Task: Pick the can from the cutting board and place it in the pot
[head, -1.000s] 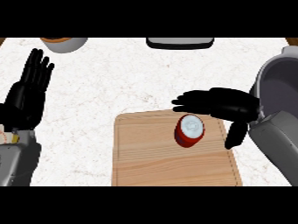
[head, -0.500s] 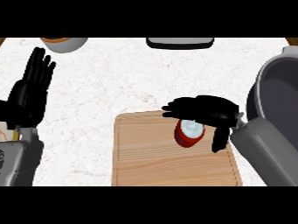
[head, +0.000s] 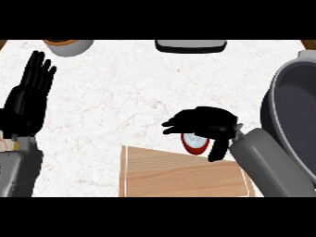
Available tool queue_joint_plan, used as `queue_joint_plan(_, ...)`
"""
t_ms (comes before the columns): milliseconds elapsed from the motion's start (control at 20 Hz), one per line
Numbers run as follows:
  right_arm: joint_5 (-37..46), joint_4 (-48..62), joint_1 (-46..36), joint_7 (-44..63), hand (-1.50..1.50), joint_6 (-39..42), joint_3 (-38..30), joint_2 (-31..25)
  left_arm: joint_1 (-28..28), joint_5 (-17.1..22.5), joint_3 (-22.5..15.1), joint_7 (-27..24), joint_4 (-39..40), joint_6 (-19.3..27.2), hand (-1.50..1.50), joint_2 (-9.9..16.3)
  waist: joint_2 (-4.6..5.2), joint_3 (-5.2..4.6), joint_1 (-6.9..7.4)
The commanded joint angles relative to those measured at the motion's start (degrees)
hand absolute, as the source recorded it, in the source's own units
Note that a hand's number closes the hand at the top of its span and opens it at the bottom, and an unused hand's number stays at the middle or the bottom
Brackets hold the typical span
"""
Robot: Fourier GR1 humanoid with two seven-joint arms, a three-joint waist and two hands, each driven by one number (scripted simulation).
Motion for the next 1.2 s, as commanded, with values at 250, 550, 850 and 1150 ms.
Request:
queue_joint_plan(250, 5.5, -0.5, 2.4, -6.0, 1.5, -5.8, 4.2, 4.7, -0.1, 0.2, 0.3, -0.9, 0.3, -0.5, 0.0, -1.0, 0.5, 0.22, -0.02)
queue_joint_plan(550, 7.3, -4.6, 6.2, -5.4, 1.5, -6.0, 2.7, 4.1, 2.6, -2.9, -2.4, 1.0, -3.8, 1.5, 0.0, -2.5, 0.37, 0.22, -0.22)
queue_joint_plan(850, 7.1, -15.9, 9.0, -0.9, 1.5, -6.0, -2.1, 3.2, -2.8, -0.6, 2.8, -1.7, 4.3, -0.8, 0.0, 0.4, 0.42, 0.19, -0.74)
queue_joint_plan(1150, 11.7, -24.5, 21.5, 20.4, 1.5, -10.4, -1.3, 12.0, 3.4, 0.4, 2.6, 1.4, -2.4, -0.9, 0.0, 0.9, -1.05, 0.1, -3.21)
